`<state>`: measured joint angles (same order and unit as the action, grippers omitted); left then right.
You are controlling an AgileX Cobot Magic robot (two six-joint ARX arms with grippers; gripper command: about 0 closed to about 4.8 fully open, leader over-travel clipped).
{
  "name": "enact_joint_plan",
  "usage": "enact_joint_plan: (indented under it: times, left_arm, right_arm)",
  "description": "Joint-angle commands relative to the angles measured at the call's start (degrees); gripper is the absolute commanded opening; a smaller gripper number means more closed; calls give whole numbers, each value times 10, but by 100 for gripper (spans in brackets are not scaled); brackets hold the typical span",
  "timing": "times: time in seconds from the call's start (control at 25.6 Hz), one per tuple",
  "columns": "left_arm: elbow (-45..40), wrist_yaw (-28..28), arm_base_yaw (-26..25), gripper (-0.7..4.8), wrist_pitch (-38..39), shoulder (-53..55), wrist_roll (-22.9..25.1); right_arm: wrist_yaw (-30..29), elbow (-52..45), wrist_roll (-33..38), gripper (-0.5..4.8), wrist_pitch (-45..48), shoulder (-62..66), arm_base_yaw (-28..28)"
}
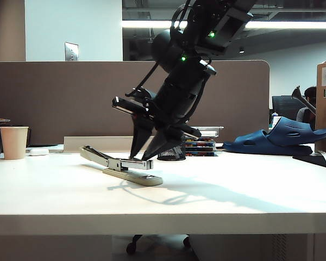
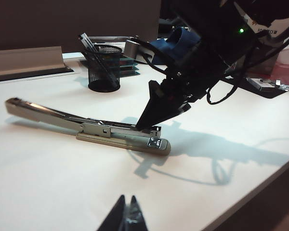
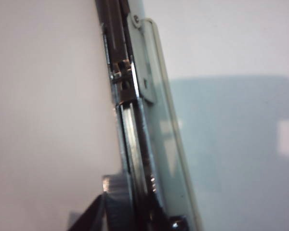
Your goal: Pick up a set of staples and put them into the open stapler.
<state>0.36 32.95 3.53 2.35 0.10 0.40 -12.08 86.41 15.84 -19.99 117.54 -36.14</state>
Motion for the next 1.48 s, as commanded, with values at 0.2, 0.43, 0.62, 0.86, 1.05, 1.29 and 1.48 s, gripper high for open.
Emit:
enact_joint_plan:
  times: [0.2,0.43,0.62,0.86,1.05,1.29,1.48]
  left_arm:
    - [1,3,0,-6,-7,0,0]
    - [1,3,0,-6,-7,0,0]
    - [1,3,0,-6,-7,0,0]
    - [1,-8,0,-6,-7,0,0]
    - [1,-105,-1,-6,-8,0,0]
    - [1,-160,0,-6,-8,0,0]
    - [1,-205,-1,-6,-8,0,1]
  right_arm:
    - [6,2,-10,105,6,-26,6]
    - [6,2,-10,104,7,-30,12]
    - [6,2,-11,101,6,-41,16]
    - [27,2,-61,-9,4,-101,25]
    - [123,2,-138,-9,-19,-205,38]
    - [161,0,-165,-9,-48,-282,53]
    - [160,-8,-165,-9,-57,-343,87]
